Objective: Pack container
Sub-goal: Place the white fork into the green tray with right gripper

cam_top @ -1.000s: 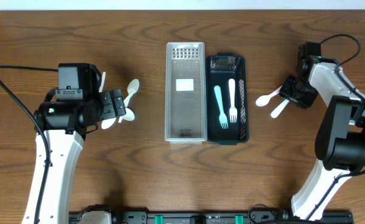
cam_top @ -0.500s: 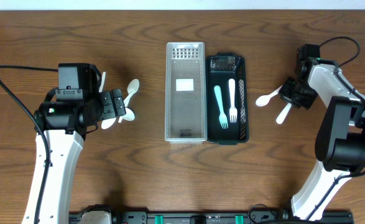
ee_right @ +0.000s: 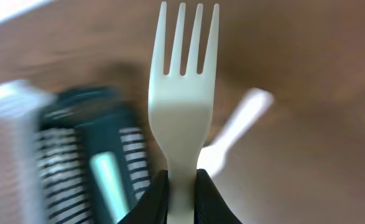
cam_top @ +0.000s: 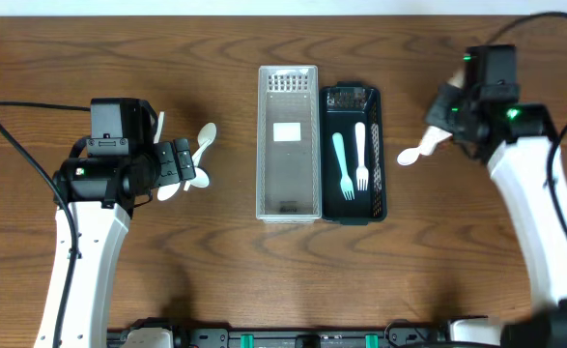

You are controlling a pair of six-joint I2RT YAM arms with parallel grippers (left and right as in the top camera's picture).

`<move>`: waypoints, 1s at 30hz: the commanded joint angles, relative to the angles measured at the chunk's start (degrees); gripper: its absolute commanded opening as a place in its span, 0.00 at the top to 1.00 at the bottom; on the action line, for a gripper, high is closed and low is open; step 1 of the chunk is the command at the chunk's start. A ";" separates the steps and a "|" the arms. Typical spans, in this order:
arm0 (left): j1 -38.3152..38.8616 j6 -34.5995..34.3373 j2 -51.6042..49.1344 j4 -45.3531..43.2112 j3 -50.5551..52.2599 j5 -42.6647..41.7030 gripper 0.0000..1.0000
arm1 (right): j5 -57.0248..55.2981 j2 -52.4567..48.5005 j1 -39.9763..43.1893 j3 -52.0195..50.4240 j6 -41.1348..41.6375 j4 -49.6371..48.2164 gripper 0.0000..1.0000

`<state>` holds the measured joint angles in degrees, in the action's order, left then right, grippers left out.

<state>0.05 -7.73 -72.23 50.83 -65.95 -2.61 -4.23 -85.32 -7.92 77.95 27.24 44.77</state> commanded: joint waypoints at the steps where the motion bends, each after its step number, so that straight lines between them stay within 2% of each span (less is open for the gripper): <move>1: -0.26 -0.52 0.00 0.15 -1.14 0.24 0.02 | 0.31 -0.24 -6.62 0.02 -1.31 -1.18 0.99; 6: -0.26 -0.52 0.00 0.15 -1.14 0.24 0.02 | -6.84 -6.43 -15.10 -0.07 5.20 -2.08 0.99; 13: -0.26 -0.52 0.00 0.15 -1.14 0.24 0.02 | -6.73 -21.33 -18.99 -0.07 5.55 -4.61 0.99; 16: -0.26 -0.52 0.00 0.15 -1.14 0.24 0.02 | -6.78 -23.56 -19.58 -0.07 5.51 -5.03 0.98; 19: -0.26 -0.52 0.00 0.15 -1.14 0.24 0.02 | -6.78 -21.90 -19.17 0.46 4.00 -5.14 0.61; 22: -0.26 -0.52 0.00 0.15 -1.14 0.24 0.02 | -7.96 -17.14 -18.49 0.83 1.79 -5.20 0.39; 25: -0.26 -0.52 0.00 0.15 -1.14 0.24 0.02 | -10.95 -11.26 -17.53 0.85 1.14 -5.38 0.31; 30: -0.26 -0.52 0.00 0.15 -1.14 0.24 0.02 | -14.73 -2.60 -11.58 0.85 0.76 -4.48 0.33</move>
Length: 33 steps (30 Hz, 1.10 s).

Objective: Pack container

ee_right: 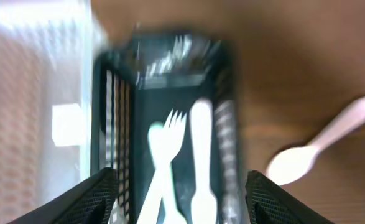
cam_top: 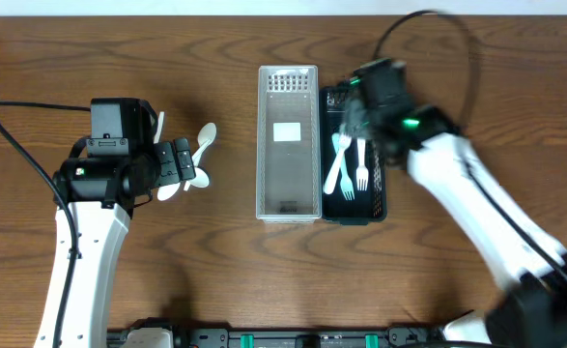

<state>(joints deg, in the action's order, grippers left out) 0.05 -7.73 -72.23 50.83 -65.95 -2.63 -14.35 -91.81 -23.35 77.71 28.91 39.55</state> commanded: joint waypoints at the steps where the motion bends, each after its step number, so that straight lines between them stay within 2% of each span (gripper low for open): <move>1: -0.26 -0.52 0.00 0.15 -1.14 0.26 0.02 | -4.79 4.81 5.33 1.09 -0.87 1.44 0.34; 6: -0.26 -0.50 0.00 0.15 -1.14 0.26 0.02 | -4.70 3.72 14.73 0.96 -0.20 5.40 0.37; 12: -0.26 -0.52 0.00 0.15 -1.14 0.26 0.02 | -0.94 -5.16 23.04 0.85 -0.17 8.20 0.41; 19: -0.26 -0.52 0.00 0.15 -1.14 0.26 0.02 | 9.97 -16.83 23.61 0.85 8.74 3.23 0.41; 23: -0.26 -0.52 0.00 0.15 -1.14 0.26 0.02 | 10.34 -20.94 23.58 0.85 15.06 2.32 0.40; 27: -0.26 -0.52 0.00 0.15 -1.14 0.26 0.02 | 10.08 -23.61 23.32 0.85 17.86 1.73 0.40; 33: -0.26 -0.52 0.00 0.15 -1.14 0.26 0.02 | 10.10 -25.70 23.34 0.85 17.86 1.92 0.43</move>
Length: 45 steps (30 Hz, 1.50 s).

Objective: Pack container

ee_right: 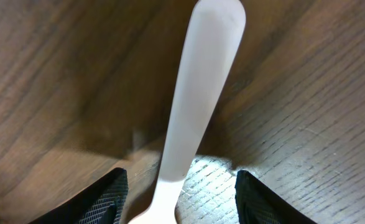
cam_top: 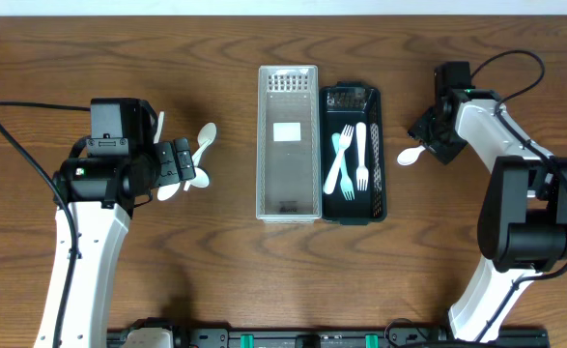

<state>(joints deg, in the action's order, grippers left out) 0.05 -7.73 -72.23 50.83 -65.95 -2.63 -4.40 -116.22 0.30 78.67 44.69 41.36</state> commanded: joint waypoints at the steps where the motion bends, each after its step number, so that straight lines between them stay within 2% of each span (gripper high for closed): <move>1: -0.26 -0.52 0.00 0.15 -1.14 0.26 0.02 | 0.07 -1.60 -0.31 -0.11 2.21 0.11 0.43; 4: -0.26 -0.52 0.00 0.15 -1.14 0.26 0.02 | -0.07 -2.25 -0.31 -0.11 2.67 0.26 0.45; 11: -0.26 -0.52 0.00 0.15 -1.14 0.26 0.02 | -0.26 -3.45 -0.31 -0.15 2.60 2.60 0.60; 15: -0.26 -0.52 0.00 0.15 -1.14 0.26 0.02 | -1.90 -3.63 -0.31 -0.13 0.81 4.44 0.77; 18: -0.26 -0.52 0.00 0.15 -1.14 0.26 0.02 | -5.07 -2.56 -0.31 0.04 -1.68 6.12 0.82; 20: -0.26 -0.52 0.00 0.15 -1.14 0.26 0.02 | -7.02 -1.05 -0.33 0.28 -3.98 6.78 0.90; 24: -0.26 -0.52 0.00 0.15 -1.14 0.26 0.02 | -10.03 4.94 -0.37 1.20 -7.34 7.89 0.98; 30: -0.26 -0.52 0.00 0.15 -1.14 0.26 0.02 | -8.13 20.39 -2.97 1.36 -11.34 6.01 0.99; 36: -0.26 -0.52 0.00 0.15 -1.14 0.26 0.02 | -4.17 30.86 -12.41 1.36 -14.16 3.41 0.99; 40: -0.26 -0.52 0.00 0.15 -1.14 0.26 0.02 | -4.39 29.88 -18.84 1.11 -14.14 3.41 0.99; 45: -0.26 -0.52 0.00 0.15 -1.14 0.26 0.02 | -7.48 21.81 -23.82 0.96 -14.01 3.32 0.99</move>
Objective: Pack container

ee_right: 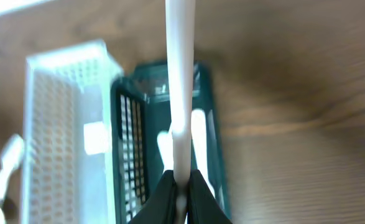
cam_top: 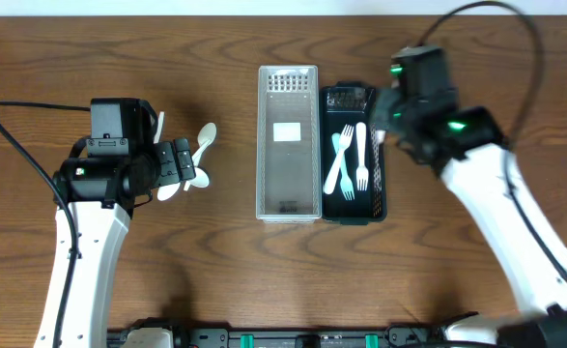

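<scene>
My right gripper [ee_right: 181,186] is shut on the handle of a white spoon [ee_right: 180,74], which sticks straight up out of the jaws. It hangs over the far right part of the dark green basket [cam_top: 374,164], seen in the wrist view as the green basket [ee_right: 121,130]. In the basket lie a teal fork [cam_top: 338,147] and two white forks [cam_top: 360,155], one slanted across the teal one. Beside it stands the clear container [cam_top: 288,184]. In the overhead view the right gripper [cam_top: 387,116] is blurred. My left gripper [cam_top: 184,163] stands open by two white spoons [cam_top: 206,138].
The clear container [ee_right: 58,124] holds only a white label. One of the left spoons [ee_right: 5,163] shows at the wrist view's left edge. The right arm reaches in from the right over the brown wooden table [cam_top: 457,271].
The right gripper was open astride the white spoon's handle on the table right of the basket. Now it is shut on that handle and holds the spoon above the basket. The left arm is unchanged.
First the right gripper held a white fork right of the basket. Then it was open over the basket, with that fork lying slanted inside. Then it stood open around the spoon on the table. Now it holds the spoon above the basket. The left arm never moved.
</scene>
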You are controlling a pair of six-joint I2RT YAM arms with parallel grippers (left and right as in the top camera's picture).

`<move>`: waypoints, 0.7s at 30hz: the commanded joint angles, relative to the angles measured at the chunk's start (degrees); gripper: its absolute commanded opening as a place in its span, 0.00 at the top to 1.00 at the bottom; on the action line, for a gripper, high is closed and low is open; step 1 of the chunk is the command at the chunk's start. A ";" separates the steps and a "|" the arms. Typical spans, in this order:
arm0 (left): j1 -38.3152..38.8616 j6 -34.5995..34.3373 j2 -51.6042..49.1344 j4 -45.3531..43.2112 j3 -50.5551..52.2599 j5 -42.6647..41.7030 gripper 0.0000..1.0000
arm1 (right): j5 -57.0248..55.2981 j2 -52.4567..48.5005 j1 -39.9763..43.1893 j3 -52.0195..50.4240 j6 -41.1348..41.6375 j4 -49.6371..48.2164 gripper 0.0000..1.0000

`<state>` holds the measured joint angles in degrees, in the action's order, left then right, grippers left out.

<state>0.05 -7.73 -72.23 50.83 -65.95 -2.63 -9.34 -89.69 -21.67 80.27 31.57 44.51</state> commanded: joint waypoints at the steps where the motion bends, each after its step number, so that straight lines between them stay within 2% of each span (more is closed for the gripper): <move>1: -0.26 -0.52 0.00 0.15 -1.14 0.26 0.02 | -3.34 -7.02 -2.34 -0.63 -0.76 0.07 0.99; 6: -0.26 -0.52 0.00 0.15 -1.14 0.26 0.02 | -1.84 -16.33 -3.08 -0.63 -0.81 -0.61 0.91; 10: -0.26 -0.52 0.00 0.15 -1.14 0.24 0.02 | -1.79 -17.38 -3.56 -0.50 -2.51 -1.51 0.71; 11: -0.26 -0.52 0.00 0.15 -1.14 0.26 0.02 | -1.79 -16.39 -3.58 -0.09 -3.30 -1.51 0.64; 13: -0.26 -0.52 0.00 0.15 -1.14 0.26 0.02 | -1.55 -13.75 -3.58 0.81 -5.29 -1.44 0.41; 14: -0.26 -0.52 0.00 0.15 -1.14 0.26 0.02 | -1.55 -12.50 -3.52 1.05 -5.92 -1.44 0.33; 17: -0.26 -0.52 0.00 0.15 -1.14 0.26 0.02 | -1.62 -6.54 -3.06 1.51 -8.20 -1.49 0.21; 21: -0.26 -0.52 0.00 0.15 -1.14 0.26 0.02 | -2.43 2.62 -0.46 1.51 -10.75 -0.94 0.17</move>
<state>0.05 -7.73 -72.23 50.83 -65.95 -2.63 -10.15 -94.35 -24.23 79.77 24.25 43.40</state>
